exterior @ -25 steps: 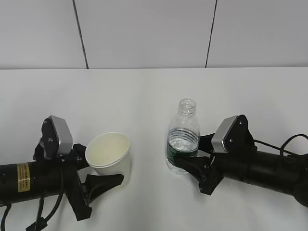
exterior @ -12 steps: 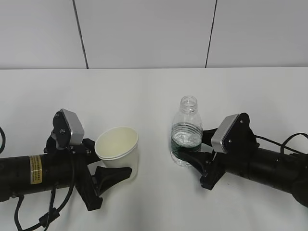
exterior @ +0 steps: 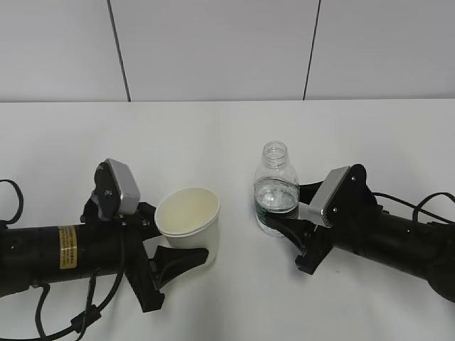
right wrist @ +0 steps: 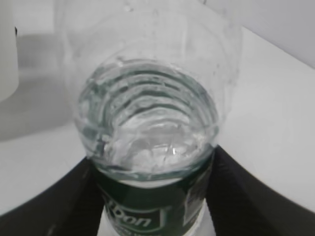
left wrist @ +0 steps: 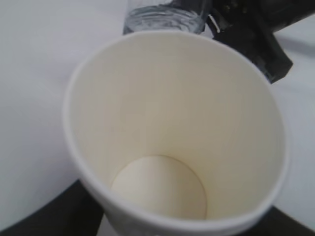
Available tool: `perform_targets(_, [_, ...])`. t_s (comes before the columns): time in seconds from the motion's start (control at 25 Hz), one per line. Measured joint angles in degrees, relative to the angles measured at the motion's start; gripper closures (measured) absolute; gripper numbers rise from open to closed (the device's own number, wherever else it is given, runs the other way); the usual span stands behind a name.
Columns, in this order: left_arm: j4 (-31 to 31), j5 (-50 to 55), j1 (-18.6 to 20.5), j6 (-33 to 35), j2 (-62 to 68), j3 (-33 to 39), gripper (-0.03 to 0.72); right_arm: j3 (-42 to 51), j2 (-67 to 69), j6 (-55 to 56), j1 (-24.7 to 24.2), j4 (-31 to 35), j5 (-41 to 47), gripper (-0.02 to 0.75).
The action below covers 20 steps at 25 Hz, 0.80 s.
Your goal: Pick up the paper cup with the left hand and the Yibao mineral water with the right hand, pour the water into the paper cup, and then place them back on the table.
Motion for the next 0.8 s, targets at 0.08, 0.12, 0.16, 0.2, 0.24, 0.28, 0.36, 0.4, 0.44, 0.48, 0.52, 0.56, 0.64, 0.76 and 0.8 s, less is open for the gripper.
perform_targets(0.08, [0.00, 1.12, -0.88, -0.27, 0.00, -1.49, 0.242, -0.65, 0.04, -0.12, 0.00, 0.09, 0.42, 0.311])
perform_targets(0.12, [0.00, 1.59, -1.17, -0.64, 0.00, -2.39, 0.242, -1.05, 0.13, -0.22, 0.00, 0.09, 0.53, 0.312])
perform_targets(0.16, [0.00, 1.95, -1.37, -0.89, 0.06, -3.20, 0.242, -1.46, 0.17, -0.33, 0.00, 0.22, 0.76, 0.312])
perform_targets(0.2, [0.00, 2.10, -1.37, -0.99, 0.17, -3.84, 0.242, -1.73, 0.26, -0.42, 0.00, 0.36, 0.86, 0.312])
perform_targets(0.24, [0.00, 2.18, -1.37, -1.07, 0.30, -4.31, 0.242, -1.98, 0.26, -0.81, 0.00, 0.47, 0.86, 0.312])
perform_targets(0.28, [0.00, 2.31, -1.37, -1.13, 0.42, -4.78, 0.242, -2.23, 0.26, -1.62, 0.00, 0.77, 0.99, 0.312])
perform_targets(0.36, [0.00, 2.39, -1.37, -1.13, 0.53, -5.29, 0.242, -2.44, 0.26, -3.74, 0.00, 1.28, 1.07, 0.312])
perform_targets(0.4, [0.00, 2.39, -1.37, -1.13, 0.53, -5.35, 0.244, -2.69, 0.26, -5.00, 0.00, 1.52, 1.22, 0.312])
perform_targets(0.44, [0.00, 2.46, -1.37, -1.13, 0.53, -5.40, 0.244, -2.91, 0.26, -6.04, 0.00, 1.85, 1.20, 0.312])
perform_targets(0.48, [0.00, 2.67, -1.41, -1.22, 0.53, -5.40, 0.244, -3.18, 0.26, -6.82, 0.00, 2.11, 1.20, 0.312])
perform_targets(0.52, [0.00, 2.79, -1.49, -1.27, 0.60, -5.40, 0.244, -3.46, 0.26, -7.42, 0.00, 2.21, 1.20, 0.312])
perform_targets(0.56, [0.00, 2.85, -1.70, -1.28, 0.78, -5.53, 0.244, -3.83, 0.26, -7.64, 0.00, 2.24, 1.20, 0.312])
perform_targets(0.64, [0.25, 2.85, -2.07, -1.40, 1.67, -6.37, 0.244, -4.69, 0.26, -8.03, 0.00, 2.35, 1.24, 0.312])
perform_targets(0.76, [0.31, 2.93, -2.55, -1.51, 3.18, -7.79, 0.244, -6.42, 0.26, -8.20, 0.00, 2.35, 1.24, 0.312])
perform_targets(0.8, [0.31, 2.93, -2.70, -1.51, 3.48, -8.15, 0.244, -6.78, 0.26, -8.30, 0.00, 2.35, 1.24, 0.312])
